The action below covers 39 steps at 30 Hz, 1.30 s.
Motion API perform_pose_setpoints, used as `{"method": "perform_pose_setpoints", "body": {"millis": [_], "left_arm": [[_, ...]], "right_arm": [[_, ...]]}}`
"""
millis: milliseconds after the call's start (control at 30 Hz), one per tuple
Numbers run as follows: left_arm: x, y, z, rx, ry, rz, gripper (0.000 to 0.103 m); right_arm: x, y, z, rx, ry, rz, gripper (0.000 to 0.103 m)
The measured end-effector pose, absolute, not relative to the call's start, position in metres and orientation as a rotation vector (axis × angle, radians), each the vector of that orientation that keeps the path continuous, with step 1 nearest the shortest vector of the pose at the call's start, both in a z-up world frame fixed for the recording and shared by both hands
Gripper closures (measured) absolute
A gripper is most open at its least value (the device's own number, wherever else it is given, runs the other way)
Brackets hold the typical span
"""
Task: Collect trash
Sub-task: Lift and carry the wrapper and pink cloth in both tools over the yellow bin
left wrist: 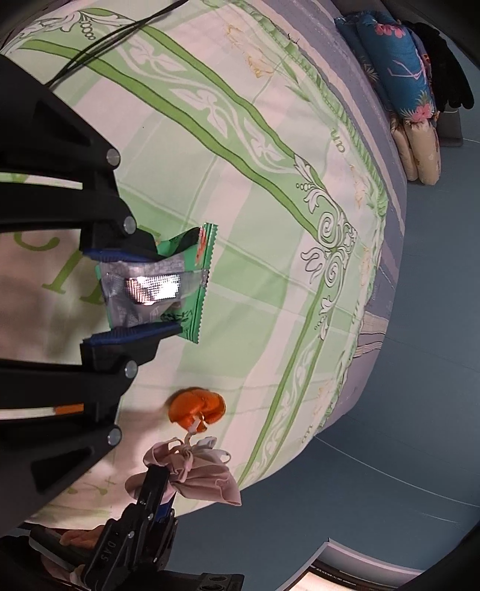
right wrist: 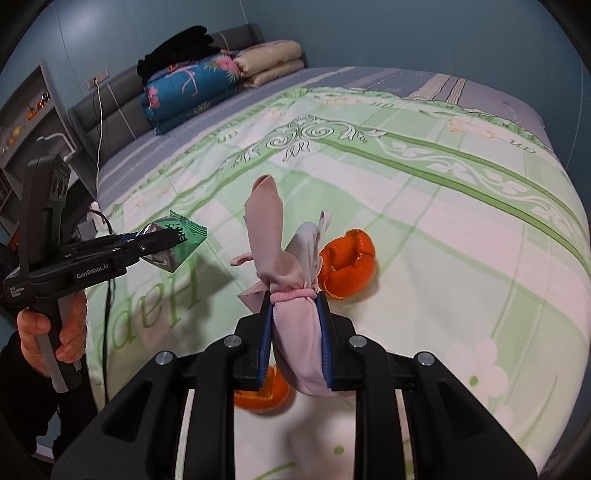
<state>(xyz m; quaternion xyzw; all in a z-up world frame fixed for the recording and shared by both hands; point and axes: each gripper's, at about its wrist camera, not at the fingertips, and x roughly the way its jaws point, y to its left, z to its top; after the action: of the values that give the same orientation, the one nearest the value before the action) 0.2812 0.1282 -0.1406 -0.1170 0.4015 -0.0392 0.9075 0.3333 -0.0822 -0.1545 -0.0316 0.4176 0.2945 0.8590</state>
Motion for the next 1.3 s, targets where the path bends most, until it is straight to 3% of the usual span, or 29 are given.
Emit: {"method": "perform_pose_setpoints", "body": {"millis": [533,1300], "left_arm": [[0.232,0.085,-0.083,-0.216,0.751,-0.134,0.076],[0.196,-0.06,-0.02,-0.051,0.692,-0.376,0.076]], "right_arm": [[0.266,-0.142,-0.092,-0.003,0.749,0.588,0.082],[0.203,-0.266,-0.047,0.079,0.617,0.406,0.082]]}}
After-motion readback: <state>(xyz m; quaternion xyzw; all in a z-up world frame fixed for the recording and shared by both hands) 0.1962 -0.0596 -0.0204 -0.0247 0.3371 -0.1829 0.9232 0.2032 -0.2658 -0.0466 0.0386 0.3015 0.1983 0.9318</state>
